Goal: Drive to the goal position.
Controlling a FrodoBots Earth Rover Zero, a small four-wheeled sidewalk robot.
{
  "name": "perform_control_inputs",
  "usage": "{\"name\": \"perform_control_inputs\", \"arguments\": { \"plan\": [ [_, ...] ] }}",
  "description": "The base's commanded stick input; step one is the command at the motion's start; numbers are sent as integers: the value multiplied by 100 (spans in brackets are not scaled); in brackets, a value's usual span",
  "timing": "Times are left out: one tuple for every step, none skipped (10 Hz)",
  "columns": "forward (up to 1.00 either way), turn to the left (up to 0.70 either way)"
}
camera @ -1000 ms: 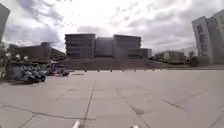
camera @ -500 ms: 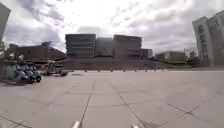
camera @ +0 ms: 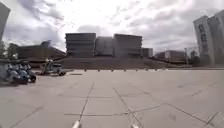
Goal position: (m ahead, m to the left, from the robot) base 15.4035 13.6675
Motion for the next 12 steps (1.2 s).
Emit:
{"name": "perform_control_inputs", "arguments": {
  "plan": [
    [70, 0],
    [70, 0],
    [70, 0],
    [70, 0],
    [70, 0],
    [70, 0],
    [70, 0],
    [70, 0],
    [70, 0],
    [70, 0],
    [70, 0],
    [70, 0]
  ]
}}
